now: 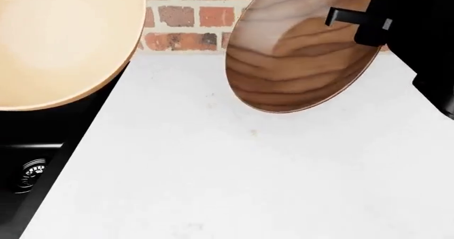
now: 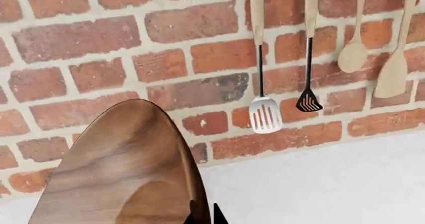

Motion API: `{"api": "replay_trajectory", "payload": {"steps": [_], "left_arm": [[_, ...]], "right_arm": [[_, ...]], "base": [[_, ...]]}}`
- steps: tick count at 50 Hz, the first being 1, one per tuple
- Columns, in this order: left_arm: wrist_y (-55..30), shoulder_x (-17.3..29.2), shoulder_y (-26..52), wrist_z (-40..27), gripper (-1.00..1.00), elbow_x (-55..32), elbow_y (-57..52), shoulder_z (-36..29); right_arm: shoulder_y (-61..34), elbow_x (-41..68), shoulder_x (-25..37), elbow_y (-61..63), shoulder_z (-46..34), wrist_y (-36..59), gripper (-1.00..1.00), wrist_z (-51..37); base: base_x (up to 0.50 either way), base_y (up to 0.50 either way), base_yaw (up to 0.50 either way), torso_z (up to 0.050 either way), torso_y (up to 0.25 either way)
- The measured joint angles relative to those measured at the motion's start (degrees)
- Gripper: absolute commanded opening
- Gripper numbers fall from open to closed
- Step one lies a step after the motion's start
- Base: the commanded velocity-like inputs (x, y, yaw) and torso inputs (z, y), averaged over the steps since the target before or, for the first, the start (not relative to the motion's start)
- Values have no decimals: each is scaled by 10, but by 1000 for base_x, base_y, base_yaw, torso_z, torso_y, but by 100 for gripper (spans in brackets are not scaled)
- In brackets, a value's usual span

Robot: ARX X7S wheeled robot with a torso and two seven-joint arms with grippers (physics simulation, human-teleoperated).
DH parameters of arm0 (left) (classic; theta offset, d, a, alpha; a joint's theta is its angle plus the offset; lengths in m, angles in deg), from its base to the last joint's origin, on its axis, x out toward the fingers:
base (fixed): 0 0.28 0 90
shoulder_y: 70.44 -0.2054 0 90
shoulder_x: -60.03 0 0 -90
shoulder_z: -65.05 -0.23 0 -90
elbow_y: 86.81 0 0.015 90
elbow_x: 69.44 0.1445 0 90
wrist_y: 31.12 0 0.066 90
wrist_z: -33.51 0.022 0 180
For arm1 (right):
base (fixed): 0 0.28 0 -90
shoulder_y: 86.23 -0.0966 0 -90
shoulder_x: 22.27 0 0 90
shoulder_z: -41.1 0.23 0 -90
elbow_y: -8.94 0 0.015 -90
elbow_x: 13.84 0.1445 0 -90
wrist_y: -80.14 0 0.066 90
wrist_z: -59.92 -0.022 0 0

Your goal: Stack the bowls in the sink.

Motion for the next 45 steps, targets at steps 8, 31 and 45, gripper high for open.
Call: {"api": "replay_trajectory", "payload": {"steps": [8, 31, 45], "left_arm": [[1, 3, -3, 2, -100, 2, -2, 2], [-2, 5, -4, 1, -100, 4, -3, 8], [-6, 4, -4, -1, -100, 6, 0, 11]], "right_arm": [[-16, 18, 20, 23, 7, 9, -100, -21], [-31, 7, 59, 56, 5, 39, -100, -29], [-23, -6, 81, 81, 4, 48, -100, -22]], "base": [[-500, 0, 0, 0, 0], [-395, 253, 0, 0, 0], [-21, 500, 0, 0, 0]]}}
